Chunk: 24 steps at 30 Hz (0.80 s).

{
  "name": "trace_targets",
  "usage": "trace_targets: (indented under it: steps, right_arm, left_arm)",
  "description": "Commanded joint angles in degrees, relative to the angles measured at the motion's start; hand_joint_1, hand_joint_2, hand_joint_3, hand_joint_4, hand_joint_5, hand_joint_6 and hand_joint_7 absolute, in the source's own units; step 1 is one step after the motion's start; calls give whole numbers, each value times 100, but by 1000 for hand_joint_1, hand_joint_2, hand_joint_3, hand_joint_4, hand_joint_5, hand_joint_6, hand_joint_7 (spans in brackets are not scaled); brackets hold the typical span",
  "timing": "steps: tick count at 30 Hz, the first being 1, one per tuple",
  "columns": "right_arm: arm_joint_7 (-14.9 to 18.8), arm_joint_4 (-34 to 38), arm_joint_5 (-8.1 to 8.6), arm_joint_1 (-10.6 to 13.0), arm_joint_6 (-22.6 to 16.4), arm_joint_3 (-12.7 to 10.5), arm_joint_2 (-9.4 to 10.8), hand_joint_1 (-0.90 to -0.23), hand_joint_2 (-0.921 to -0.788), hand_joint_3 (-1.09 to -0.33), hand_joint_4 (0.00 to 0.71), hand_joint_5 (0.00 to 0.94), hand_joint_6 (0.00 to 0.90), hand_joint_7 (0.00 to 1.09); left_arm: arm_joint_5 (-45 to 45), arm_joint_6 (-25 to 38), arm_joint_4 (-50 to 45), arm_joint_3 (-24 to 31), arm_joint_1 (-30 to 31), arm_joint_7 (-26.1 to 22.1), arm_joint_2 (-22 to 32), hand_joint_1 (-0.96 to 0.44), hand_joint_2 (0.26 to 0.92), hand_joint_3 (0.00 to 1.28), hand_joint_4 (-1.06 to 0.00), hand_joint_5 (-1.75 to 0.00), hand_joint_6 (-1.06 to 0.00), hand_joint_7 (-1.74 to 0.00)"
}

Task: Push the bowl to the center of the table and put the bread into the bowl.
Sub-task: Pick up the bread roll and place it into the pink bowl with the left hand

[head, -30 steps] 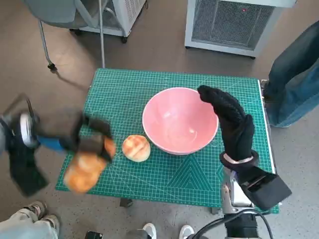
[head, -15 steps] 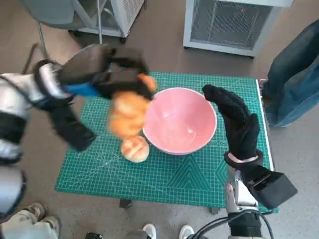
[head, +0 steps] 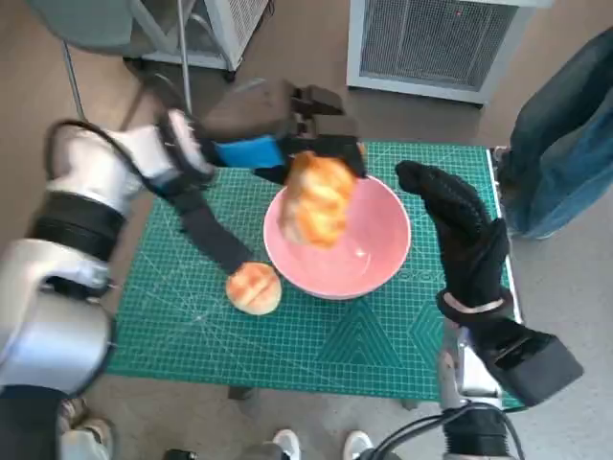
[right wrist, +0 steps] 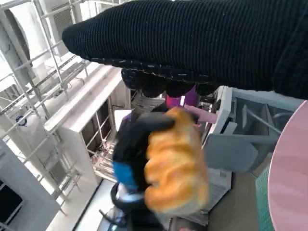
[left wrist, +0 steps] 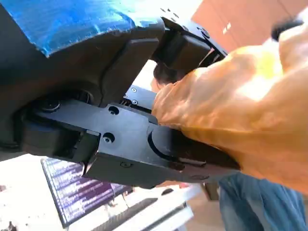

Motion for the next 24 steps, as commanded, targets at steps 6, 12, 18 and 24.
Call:
trace_targets:
  steps: [6,12,18,24]
  right_arm:
    - [-42,-243,-17,241,210,-28,-44,-632,-921,-826,203,0,-1,599]
    - [-116,-404,-61,297,305,-28,-16,-637,-921,-814,201,0,-1,593]
    - [-175,-466,-99,335,337,-28,15,-643,-921,-804,201,1,-1,591]
    - [-224,-503,-123,342,367,-7,38,-642,-921,-802,200,0,-1,591]
  left_arm:
    - [93,292,526,-386,-93,-665,-455,-4,920,11,-830,-947,-627,-1216]
    - [-559,386,696,-50,13,-2566,-639,-42,911,124,-574,-1012,-501,-1204]
    - [-884,715,585,105,109,-3941,-669,-216,863,20,-282,-124,-255,-280]
    - [-1314,337,420,327,312,-4303,-472,-332,812,2,-165,-14,-160,-115]
